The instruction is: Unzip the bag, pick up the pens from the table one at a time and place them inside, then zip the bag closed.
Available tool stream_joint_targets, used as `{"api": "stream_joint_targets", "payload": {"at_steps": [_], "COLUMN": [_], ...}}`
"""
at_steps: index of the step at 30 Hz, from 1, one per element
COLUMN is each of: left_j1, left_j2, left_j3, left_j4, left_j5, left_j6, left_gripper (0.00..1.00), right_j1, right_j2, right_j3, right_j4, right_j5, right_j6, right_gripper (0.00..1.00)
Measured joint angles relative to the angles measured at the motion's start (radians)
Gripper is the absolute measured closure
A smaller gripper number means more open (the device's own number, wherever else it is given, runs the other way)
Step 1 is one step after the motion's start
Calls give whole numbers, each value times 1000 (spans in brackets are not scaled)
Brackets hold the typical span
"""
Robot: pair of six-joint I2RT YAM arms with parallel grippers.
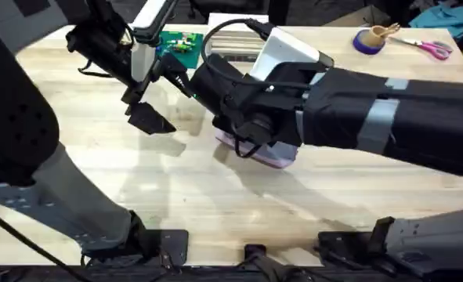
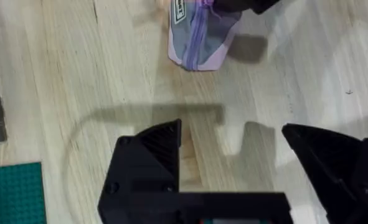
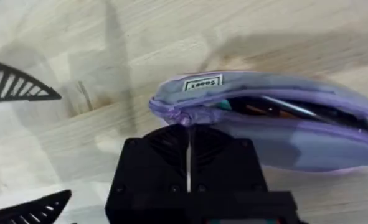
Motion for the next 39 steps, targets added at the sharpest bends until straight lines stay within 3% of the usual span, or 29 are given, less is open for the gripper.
{"api": "stream_joint_targets", "payload": {"at_steps": [12, 17, 23, 30, 32, 39], "left_j1": [0, 0, 0, 0, 0, 0], "left_j2": [0, 0, 0, 0, 0, 0], "left_j3": [0, 0, 0, 0, 0, 0], "left_j4": [0, 0, -11, -11, -11, -11], "left_j5": [5, 6, 6, 6, 6, 6], "left_j6": [0, 0, 0, 0, 0, 0], "left_gripper": [7, 7, 7, 7, 7, 7], "right_j1": [0, 0, 0, 0, 0, 0], "right_j2": [-93, -140, -153, -154, -154, -154], "right_j3": [52, 70, 70, 70, 70, 70], "right_j4": [21, 10, -4, -22, -31, -90], "right_j5": [-26, -71, -141, -251, -265, -281], "right_j6": [-279, -472, -578, -564, -524, -326], "right_gripper": [972, 972, 960, 76, 9, 4]}}
